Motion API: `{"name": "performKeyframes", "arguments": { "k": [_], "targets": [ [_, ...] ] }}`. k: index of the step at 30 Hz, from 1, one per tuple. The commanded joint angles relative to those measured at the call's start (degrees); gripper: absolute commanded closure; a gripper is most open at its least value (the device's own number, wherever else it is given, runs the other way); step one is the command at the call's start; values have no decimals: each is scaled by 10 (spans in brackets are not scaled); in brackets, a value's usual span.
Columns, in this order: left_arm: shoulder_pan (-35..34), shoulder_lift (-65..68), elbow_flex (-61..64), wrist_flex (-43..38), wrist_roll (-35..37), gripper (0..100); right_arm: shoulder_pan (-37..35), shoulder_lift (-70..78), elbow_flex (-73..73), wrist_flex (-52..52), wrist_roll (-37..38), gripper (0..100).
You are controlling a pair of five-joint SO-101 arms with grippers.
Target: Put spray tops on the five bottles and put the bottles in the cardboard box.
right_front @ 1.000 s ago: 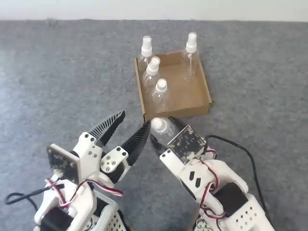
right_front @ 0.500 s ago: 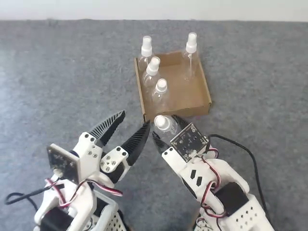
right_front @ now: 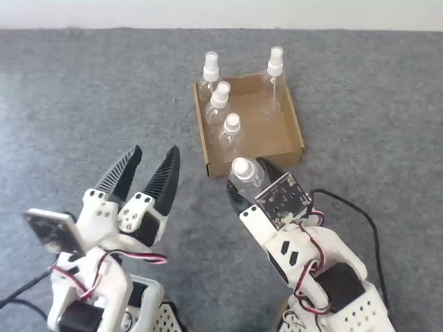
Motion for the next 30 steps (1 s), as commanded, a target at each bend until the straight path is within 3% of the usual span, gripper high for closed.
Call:
{"name": "performKeyframes", "arguments": {
  "k": [1,6,14,21,30],
  "targets": [
    [-7,-10,7,-41,9,802,6,-16,-45,3,7,909],
    [-9,-10,34,-74,8,802,28,-16,-78,32,7,909],
    [-79,-10,47,-105,9,802,52,-16,-93,29,7,909],
    [-95,-10,93,-172,10,802,116,9,-92,-44,7,909],
    [-95,-10,95,-174,9,802,173,183,-92,-203,2,909]
  ]
}}
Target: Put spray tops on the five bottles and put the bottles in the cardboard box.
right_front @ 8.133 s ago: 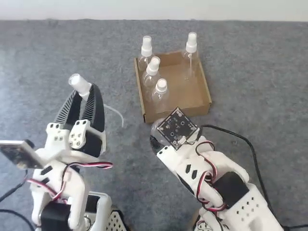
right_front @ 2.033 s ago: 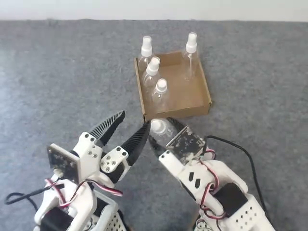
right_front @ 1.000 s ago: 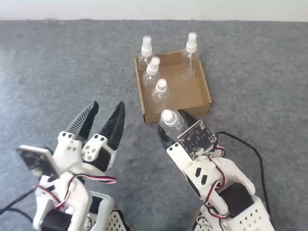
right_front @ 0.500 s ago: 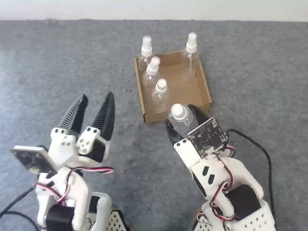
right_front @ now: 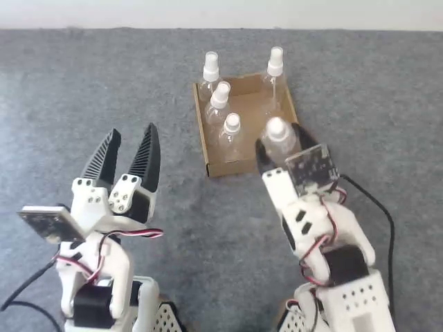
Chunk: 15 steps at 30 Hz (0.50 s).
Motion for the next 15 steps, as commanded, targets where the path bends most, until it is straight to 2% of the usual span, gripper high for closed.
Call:
{"name": "performKeyframes", "arguments": {
  "k": [1,15],
  "targets": [
    [-4,-10,-5,-17,5,802,21,65,-40,-70,2,909],
    [-4,-10,-5,-17,4,802,30,206,-40,-217,1,909]
  ]
}}
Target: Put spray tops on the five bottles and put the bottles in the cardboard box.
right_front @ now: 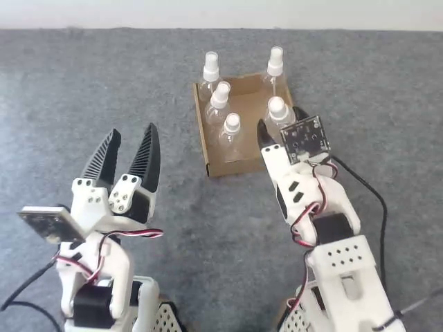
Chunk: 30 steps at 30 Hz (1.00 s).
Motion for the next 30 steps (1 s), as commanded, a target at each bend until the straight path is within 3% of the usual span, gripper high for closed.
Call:
{"name": "performKeyframes", "arguments": {
  "k": [1,9,17,30],
  "targets": [
    [-4,-10,-5,-16,4,802,7,27,-40,-44,1,909],
    [-4,-10,-5,-15,4,802,10,124,-40,-124,0,908],
    [-2,-9,-4,-15,4,802,47,216,-40,-223,-75,908],
    [-1,-9,-3,-14,3,802,47,320,-54,-269,-79,908]
  ]
}}
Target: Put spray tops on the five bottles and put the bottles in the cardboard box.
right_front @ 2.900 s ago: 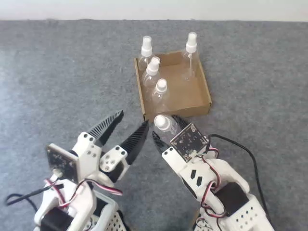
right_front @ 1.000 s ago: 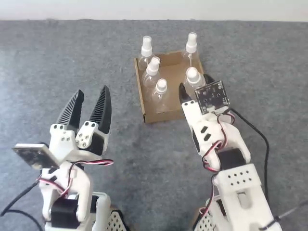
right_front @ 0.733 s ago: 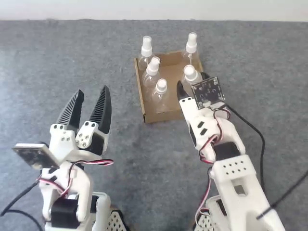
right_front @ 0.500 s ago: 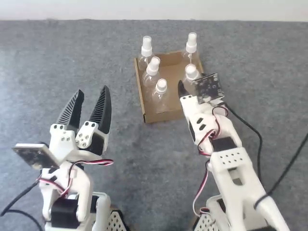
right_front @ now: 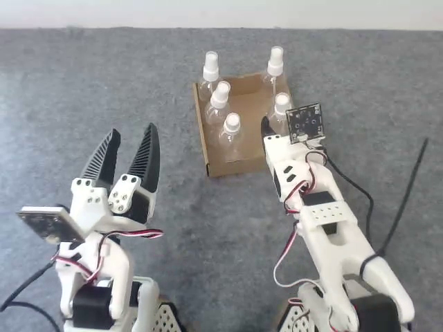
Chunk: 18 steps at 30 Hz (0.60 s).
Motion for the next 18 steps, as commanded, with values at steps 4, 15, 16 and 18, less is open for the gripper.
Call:
{"name": "performKeyframes", "arguments": {
  "k": [4,15,16,18],
  "targets": [
    [0,-9,3,-16,3,802,6,58,-82,-15,-7,908],
    [0,-9,4,-17,3,802,9,139,-190,95,-7,903],
    [0,-9,4,-17,3,802,9,140,-191,95,-7,903],
    [0,-9,4,-17,3,802,9,141,-191,96,-7,903]
  ]
}}
